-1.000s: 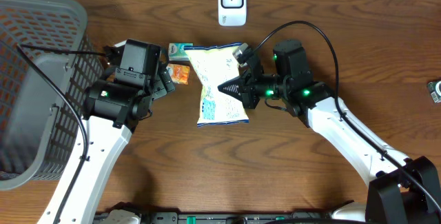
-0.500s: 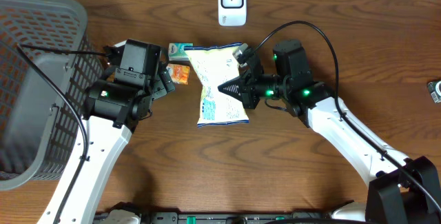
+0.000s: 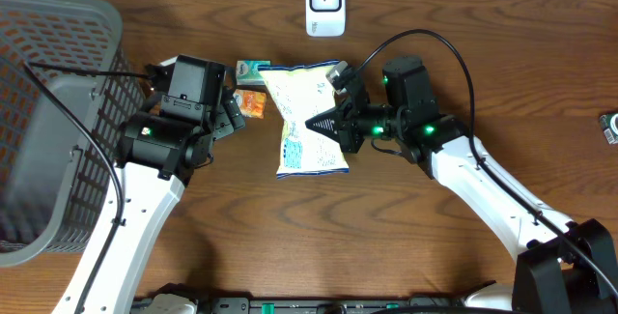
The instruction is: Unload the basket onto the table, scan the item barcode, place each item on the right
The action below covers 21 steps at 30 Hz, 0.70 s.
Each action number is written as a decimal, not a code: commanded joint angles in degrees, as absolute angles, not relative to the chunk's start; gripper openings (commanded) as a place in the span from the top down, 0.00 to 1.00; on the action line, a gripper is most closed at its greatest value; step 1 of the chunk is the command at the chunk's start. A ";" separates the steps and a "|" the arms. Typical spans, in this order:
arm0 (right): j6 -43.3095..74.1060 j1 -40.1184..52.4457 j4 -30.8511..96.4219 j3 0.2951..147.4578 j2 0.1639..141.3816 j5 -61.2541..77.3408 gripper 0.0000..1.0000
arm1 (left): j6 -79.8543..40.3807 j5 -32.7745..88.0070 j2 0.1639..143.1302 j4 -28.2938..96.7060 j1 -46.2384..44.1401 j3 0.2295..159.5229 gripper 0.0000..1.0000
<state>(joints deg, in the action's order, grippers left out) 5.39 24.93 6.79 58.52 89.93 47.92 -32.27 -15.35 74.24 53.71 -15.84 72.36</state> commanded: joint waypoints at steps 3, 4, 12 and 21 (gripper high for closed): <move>4.19 25.28 6.66 58.92 88.88 48.75 0.99 | -31.51 -16.38 74.63 53.95 -15.66 72.60 0.02; 4.19 25.28 6.68 58.92 88.88 48.75 0.99 | -31.51 -16.38 74.63 53.95 -15.66 72.60 0.02; 4.23 25.28 7.99 58.92 88.88 45.67 0.99 | -31.51 -16.38 74.63 53.95 -15.66 72.60 0.02; 5.58 25.19 14.90 58.92 88.88 26.72 0.99 | -31.51 -16.38 74.63 53.95 -15.66 72.60 0.02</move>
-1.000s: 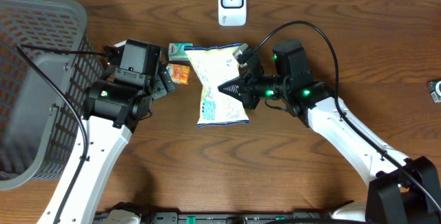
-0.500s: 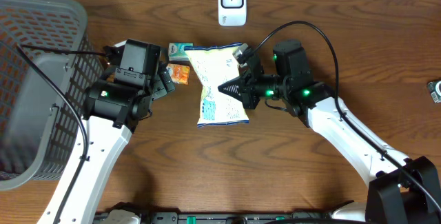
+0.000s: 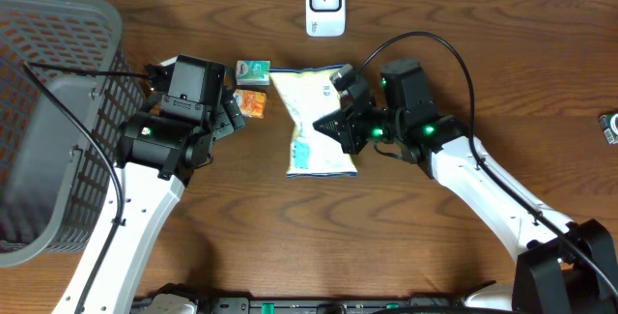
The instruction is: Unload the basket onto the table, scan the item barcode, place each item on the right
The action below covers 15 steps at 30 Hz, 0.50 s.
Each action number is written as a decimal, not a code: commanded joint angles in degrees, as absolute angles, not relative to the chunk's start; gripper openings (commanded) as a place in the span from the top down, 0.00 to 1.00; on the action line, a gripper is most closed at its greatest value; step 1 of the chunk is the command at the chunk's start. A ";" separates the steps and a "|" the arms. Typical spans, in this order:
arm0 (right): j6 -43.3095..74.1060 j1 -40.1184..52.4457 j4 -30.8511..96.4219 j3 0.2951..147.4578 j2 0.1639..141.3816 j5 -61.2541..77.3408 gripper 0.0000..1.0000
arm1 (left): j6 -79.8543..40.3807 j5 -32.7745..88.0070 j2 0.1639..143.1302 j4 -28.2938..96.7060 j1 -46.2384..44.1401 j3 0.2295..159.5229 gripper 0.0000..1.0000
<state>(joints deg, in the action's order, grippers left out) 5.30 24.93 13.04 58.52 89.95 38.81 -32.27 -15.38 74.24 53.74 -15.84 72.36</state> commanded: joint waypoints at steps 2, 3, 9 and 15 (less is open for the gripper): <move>7.38 25.17 17.93 58.94 88.86 16.49 0.99 | -31.51 -16.38 74.63 53.95 -15.66 72.60 0.02; 7.73 25.17 19.18 58.94 88.86 11.94 0.99 | -31.53 -16.36 74.63 53.95 -15.66 72.60 0.02; 7.64 25.19 25.71 60.58 88.82 -8.25 0.99 | -31.51 -16.38 74.63 53.95 -15.66 72.60 0.02; 3.70 25.19 30.11 64.90 88.82 -19.27 0.99 | -31.51 -16.38 74.63 53.95 -15.66 72.60 0.02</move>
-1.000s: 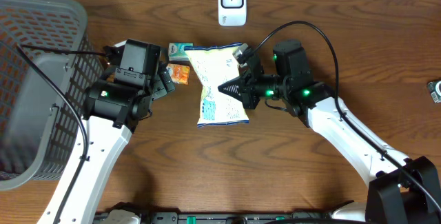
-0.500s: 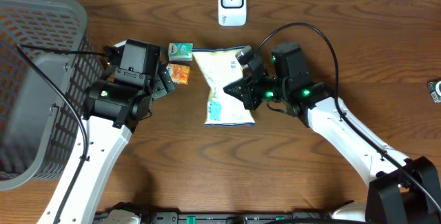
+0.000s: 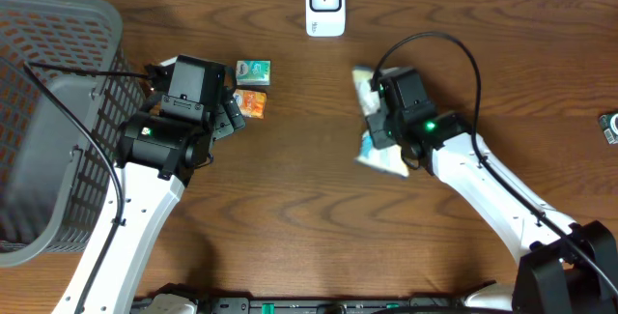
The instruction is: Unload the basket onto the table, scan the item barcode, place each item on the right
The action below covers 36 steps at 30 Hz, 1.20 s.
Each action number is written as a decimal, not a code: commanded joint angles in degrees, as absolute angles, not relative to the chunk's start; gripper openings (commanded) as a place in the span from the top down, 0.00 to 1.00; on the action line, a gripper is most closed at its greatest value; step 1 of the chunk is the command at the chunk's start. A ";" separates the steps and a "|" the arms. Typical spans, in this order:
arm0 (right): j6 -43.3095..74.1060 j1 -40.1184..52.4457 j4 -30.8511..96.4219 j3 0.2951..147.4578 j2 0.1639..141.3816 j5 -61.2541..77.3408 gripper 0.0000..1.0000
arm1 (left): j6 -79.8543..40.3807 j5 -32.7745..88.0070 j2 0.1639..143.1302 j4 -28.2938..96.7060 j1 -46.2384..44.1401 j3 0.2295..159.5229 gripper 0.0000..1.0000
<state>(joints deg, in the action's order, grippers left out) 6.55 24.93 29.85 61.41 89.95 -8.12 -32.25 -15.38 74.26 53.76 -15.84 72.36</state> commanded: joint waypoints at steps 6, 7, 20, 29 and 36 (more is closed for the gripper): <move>-0.99 25.23 30.94 67.26 88.82 -30.76 0.99 | -31.51 -16.38 74.63 53.95 -15.66 72.60 0.02; -0.99 25.23 30.96 67.29 88.84 -32.97 0.99 | -31.51 -16.36 74.63 53.95 -15.66 72.60 0.02; -0.97 23.53 33.45 66.50 98.30 -36.97 0.99 | -31.51 -16.38 74.63 53.95 -15.66 72.60 0.02; 1.21 32.23 31.27 66.74 100.07 -24.84 0.69 | -31.51 -16.38 74.63 53.95 -15.66 72.60 0.02; 5.69 37.85 23.16 66.92 99.96 -7.99 0.32 | -31.51 -16.38 74.63 53.95 -15.66 72.60 0.02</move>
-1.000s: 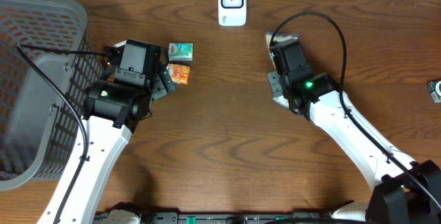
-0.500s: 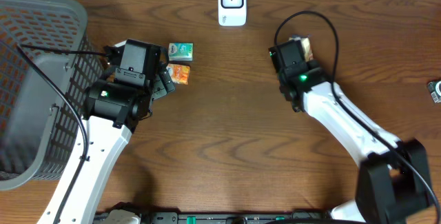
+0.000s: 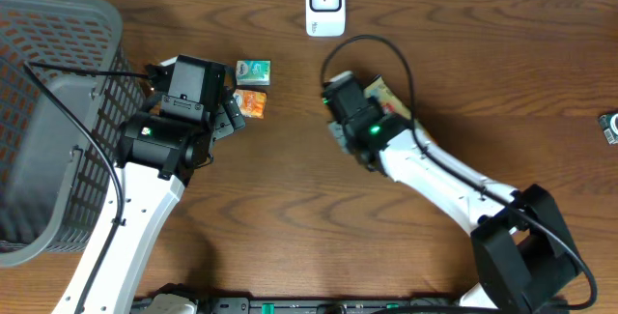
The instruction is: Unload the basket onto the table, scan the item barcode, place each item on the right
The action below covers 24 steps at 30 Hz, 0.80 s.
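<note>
The white barcode scanner [image 3: 325, 5] stands at the table's far edge. My right gripper [image 3: 359, 99] is just in front of it and slightly right. It is shut on the snack bag [image 3: 386, 95], of which only a yellowish edge shows beside the wrist; the fingers themselves are hidden under the arm. My left gripper [image 3: 233, 111] rests open low over the table at the left, its fingers next to a small orange packet [image 3: 253, 103]. A small green box [image 3: 254, 71] lies just beyond that packet.
A large grey mesh basket [image 3: 58, 72] fills the left side of the table. A small grey object [image 3: 608, 126] lies at the right edge. Cables loop above both arms.
My right gripper has moved left and toward the scanner with the snack bag. The wrist has turned, so the bag is now mostly hidden. My left arm has not moved.
The snack bag lay flat mid-table with my right gripper at its right edge. Then the bag had shifted right in that grip. Then it hung lifted and edge-on at the wrist, and now it is held close in front of the scanner. The left arm stayed put.
</note>
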Each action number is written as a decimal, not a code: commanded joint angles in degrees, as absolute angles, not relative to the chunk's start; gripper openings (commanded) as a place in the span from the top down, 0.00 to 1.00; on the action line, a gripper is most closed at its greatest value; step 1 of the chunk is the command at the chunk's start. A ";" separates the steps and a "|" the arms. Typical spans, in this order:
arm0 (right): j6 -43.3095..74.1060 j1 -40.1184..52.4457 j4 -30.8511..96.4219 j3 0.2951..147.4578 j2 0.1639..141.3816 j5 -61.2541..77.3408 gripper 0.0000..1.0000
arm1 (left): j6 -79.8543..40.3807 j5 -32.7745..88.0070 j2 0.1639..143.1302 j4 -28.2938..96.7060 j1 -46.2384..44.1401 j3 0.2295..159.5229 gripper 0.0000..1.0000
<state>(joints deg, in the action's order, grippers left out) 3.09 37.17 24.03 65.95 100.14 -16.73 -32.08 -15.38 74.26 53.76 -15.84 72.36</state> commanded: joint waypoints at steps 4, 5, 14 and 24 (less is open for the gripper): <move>7.27 36.53 25.54 70.37 99.85 -9.96 0.20 | -31.51 -16.38 74.63 53.95 -15.66 72.60 0.02; 7.27 35.33 27.38 71.96 99.85 -10.76 0.19 | -31.51 -16.38 74.63 53.95 -15.66 72.60 0.02; -3.53 19.81 35.73 76.99 100.16 -5.54 0.10 | -31.51 -16.38 74.63 53.95 -15.66 72.60 0.02; -13.67 5.61 38.22 76.01 106.04 23.64 0.12 | -31.51 -16.38 74.63 53.95 -15.66 72.60 0.02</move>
<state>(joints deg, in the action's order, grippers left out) -8.54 6.83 37.95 76.75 103.11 9.43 -32.08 -15.38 74.26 53.78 -15.84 72.36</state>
